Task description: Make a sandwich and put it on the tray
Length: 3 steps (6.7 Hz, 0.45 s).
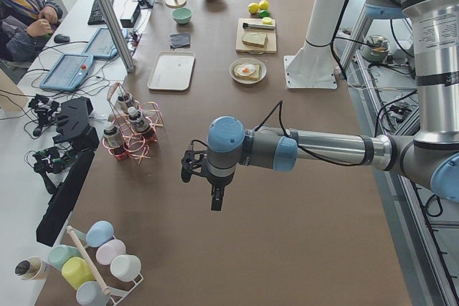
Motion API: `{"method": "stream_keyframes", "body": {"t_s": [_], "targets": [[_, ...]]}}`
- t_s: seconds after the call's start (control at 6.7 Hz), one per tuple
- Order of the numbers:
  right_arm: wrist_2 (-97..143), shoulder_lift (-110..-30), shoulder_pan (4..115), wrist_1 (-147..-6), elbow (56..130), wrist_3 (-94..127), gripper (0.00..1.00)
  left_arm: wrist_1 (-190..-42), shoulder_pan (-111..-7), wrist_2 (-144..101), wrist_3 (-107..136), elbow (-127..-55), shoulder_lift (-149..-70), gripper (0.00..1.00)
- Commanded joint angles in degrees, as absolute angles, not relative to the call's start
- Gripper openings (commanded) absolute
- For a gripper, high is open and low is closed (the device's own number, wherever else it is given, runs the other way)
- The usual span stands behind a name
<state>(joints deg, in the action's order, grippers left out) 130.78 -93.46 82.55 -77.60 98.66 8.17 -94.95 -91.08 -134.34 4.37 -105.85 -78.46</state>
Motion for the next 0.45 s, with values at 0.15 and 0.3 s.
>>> {"method": "stream_keyframes", "body": {"t_s": [0.15, 0.3], "targets": [[130.7, -93.5, 82.6, -77.6, 98.9, 8.2, 1.0, -97.6, -91.1, -134.2, 4.1, -104.9, -78.6, 0.98], [130.6, -93.4, 82.5, -77.6, 98.5, 8.3, 1.0, -98.4, -91.1, -134.3, 4.3, -105.1, -78.1, 0.98]]}}
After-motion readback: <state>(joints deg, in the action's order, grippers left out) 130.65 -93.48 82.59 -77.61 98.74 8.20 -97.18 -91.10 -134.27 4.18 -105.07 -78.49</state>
